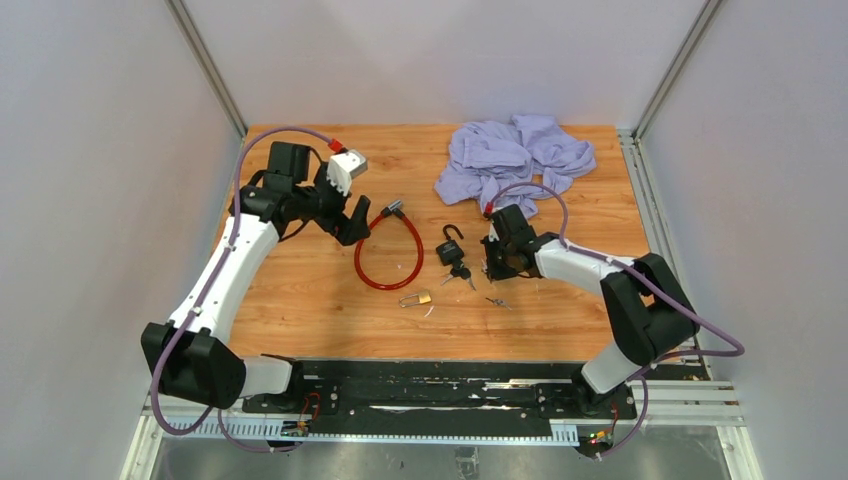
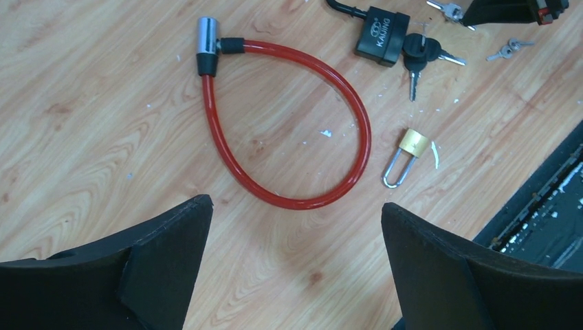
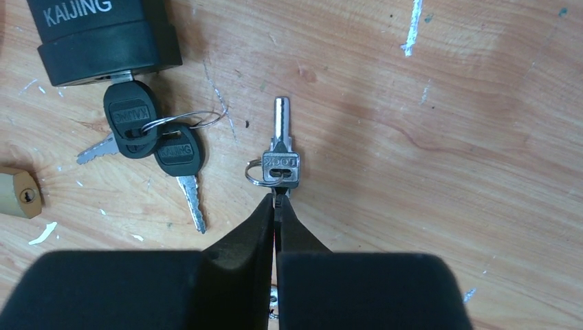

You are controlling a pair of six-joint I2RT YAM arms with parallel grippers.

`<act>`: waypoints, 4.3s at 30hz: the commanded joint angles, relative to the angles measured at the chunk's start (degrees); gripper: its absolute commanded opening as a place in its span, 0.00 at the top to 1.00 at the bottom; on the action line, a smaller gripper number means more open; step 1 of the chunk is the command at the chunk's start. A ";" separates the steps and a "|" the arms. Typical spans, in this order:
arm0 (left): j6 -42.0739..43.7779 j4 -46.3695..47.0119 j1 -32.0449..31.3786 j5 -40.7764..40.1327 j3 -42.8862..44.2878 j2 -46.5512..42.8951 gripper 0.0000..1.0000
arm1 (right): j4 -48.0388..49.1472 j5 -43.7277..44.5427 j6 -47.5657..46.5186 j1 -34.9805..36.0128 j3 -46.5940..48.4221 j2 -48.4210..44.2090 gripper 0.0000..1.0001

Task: Unlock with the key

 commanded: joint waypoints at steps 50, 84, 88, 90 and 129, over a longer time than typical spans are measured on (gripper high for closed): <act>0.32 -3.94 0.17 4.58 0.97 -0.63 0.04 | -4.59 6.65 -3.34 0.08 9.94 0.45 0.58; 1.03 -4.45 0.17 3.92 1.28 -1.93 0.05 | -3.27 4.94 -1.81 -3.87 15.57 13.69 0.84; 1.12 -4.47 0.17 3.87 1.22 -1.90 0.05 | -2.64 4.16 -1.64 -3.87 14.36 12.77 0.95; 1.02 -4.45 0.17 3.93 1.19 -1.71 0.05 | -2.17 3.57 -1.49 -3.87 13.60 11.93 0.99; 1.22 -4.59 0.17 4.65 0.84 -1.33 0.05 | -3.76 4.81 -2.17 -4.72 18.49 13.28 0.80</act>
